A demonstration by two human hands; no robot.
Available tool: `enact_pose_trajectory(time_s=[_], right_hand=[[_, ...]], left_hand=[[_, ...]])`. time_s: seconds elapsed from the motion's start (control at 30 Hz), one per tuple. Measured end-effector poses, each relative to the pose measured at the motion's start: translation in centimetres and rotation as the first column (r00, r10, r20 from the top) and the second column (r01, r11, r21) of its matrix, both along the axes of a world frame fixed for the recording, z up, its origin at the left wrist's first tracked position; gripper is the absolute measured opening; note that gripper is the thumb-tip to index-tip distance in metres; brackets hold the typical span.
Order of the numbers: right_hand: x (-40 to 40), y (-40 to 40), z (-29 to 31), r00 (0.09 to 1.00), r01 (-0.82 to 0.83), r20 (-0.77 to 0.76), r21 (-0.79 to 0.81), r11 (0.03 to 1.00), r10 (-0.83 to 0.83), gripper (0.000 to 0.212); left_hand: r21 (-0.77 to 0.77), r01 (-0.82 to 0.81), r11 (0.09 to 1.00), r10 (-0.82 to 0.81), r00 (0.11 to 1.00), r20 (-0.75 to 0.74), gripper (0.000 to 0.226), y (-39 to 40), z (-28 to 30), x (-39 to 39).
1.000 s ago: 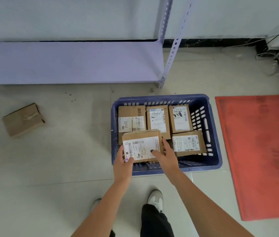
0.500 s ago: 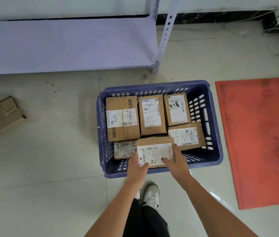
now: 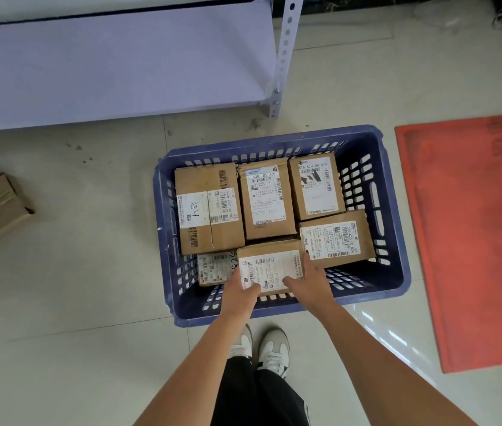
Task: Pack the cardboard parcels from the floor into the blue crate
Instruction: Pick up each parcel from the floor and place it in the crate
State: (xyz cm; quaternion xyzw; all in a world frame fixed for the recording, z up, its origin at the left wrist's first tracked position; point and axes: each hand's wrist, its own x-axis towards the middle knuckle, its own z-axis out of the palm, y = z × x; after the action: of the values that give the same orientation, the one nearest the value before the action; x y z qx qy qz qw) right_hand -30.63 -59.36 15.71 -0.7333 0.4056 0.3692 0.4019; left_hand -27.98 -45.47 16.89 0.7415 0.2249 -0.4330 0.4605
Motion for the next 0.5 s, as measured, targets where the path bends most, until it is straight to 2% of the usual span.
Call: enact_pose_trajectory(time_s=[0.27,0.33,0.4,0.5], right_hand=[[0.4,-0.8,-1.9,0.989,-0.145,-0.05,-0.115,0.983,0.14,0.078],[0.4,-0.9,-1.9,0.979,-0.203,-0.049,-0.214,0.955,0.197,0.067],[0.5,-1.0,-1.9,0.973,-0.23,-0.045,-0.313,0.922,0.227,0.045],[0.2,-1.0,-2.5,0.954,-0.298,-0.05,-0.271,0.915,0.296,0.031]], left_hand=[[0.032,0.01,0.999,-0.01,1.0,-0.02,0.041,-1.3,-2.7,0.2],[0.036,-0.001,0.999,0.002,0.999,-0.049,0.036,-1.5,-3.6,0.6],[0.054,-0.018,0.998,0.022,0.997,-0.072,0.034,-1.9,-4.3,0.8],[0.088,-0.057,0.994,0.064,0.995,-0.07,0.033,-2.5,-5.1,0.7]])
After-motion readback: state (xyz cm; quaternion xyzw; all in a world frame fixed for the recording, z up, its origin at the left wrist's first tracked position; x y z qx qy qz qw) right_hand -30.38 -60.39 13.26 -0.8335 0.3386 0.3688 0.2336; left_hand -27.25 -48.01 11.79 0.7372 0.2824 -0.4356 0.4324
